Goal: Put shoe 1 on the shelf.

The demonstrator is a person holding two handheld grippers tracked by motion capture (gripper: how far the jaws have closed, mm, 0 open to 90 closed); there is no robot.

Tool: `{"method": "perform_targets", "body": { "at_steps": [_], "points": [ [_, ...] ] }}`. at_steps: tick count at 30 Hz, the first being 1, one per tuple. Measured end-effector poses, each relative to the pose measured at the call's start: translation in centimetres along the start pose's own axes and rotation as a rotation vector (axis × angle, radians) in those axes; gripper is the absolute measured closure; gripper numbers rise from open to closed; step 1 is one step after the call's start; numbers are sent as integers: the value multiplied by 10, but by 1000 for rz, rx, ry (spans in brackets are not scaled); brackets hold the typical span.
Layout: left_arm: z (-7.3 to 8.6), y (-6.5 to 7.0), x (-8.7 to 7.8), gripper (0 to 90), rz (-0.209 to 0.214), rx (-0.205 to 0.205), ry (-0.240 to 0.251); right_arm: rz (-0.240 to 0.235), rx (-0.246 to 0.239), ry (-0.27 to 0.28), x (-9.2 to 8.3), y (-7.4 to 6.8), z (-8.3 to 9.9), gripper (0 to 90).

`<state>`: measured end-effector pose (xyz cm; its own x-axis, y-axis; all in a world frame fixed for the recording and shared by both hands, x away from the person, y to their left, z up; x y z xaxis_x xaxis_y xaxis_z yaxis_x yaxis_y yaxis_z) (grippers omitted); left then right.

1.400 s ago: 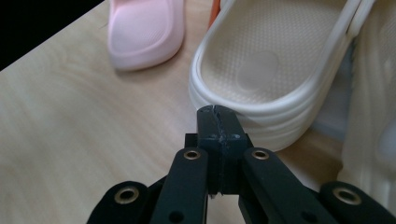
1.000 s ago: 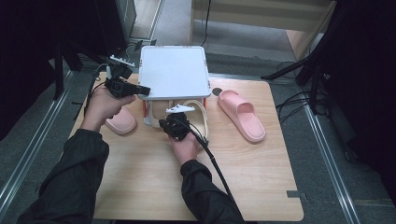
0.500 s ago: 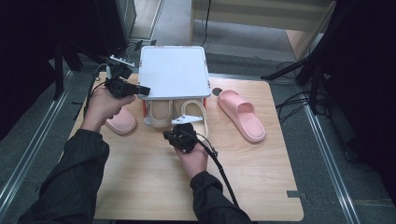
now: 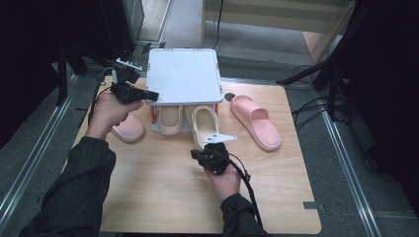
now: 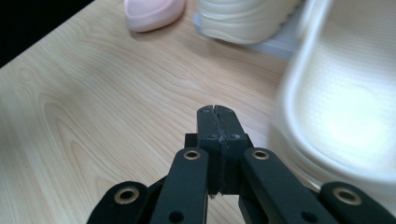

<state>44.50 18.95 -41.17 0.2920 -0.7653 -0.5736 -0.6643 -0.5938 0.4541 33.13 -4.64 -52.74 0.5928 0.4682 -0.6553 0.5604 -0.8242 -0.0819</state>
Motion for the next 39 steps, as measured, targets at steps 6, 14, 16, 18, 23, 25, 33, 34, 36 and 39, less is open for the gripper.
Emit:
{"method": "perform_targets", "body": {
  "at_steps": [6, 14, 16, 18, 23, 25, 33, 34, 36, 39],
  "points": [
    [0, 0, 0, 895, 0, -1, 1, 27, 4, -13, -12, 20, 10, 900],
    [0, 0, 0, 895, 1, -5, 2, 48, 7, -34, -17, 37, 21, 900],
    [0, 0, 0, 895, 1, -5, 2, 53, 5, -39, -17, 39, 22, 900],
    [0, 0, 0, 895, 3, -4, 2, 67, 11, -49, -19, 47, 26, 900],
    [0, 0, 0, 895, 0, -8, 2, 81, 27, -50, -15, 58, 26, 900],
    [0, 0, 0, 895, 0, -9, 2, 66, 39, -53, -11, 60, 25, 900],
    [0, 0, 0, 895, 2, -8, 1, 64, 47, -45, 0, 60, 15, 900],
    [0, 0, 0, 895, 2, -9, 1, 69, 46, -49, 3, 60, 13, 900],
    [0, 0, 0, 895, 0, -9, 0, 67, 52, -45, 9, 59, 8, 900],
    [0, -1, -1, 895, 5, -8, -3, 78, 61, -30, 21, 59, -5, 900]
  ]
}}
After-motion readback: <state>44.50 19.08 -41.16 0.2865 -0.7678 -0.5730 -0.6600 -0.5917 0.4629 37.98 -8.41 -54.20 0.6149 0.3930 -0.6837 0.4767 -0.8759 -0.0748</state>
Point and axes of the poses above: each handheld gripper's, and its own axes: x roughly forward along the jaws, z roughly out of its underside, y roughly to its right, the point moved 5 cm from there along x, roughly forward along the jaws, and after that the axes turned 15 degrees about z, right-handed, at the moved point
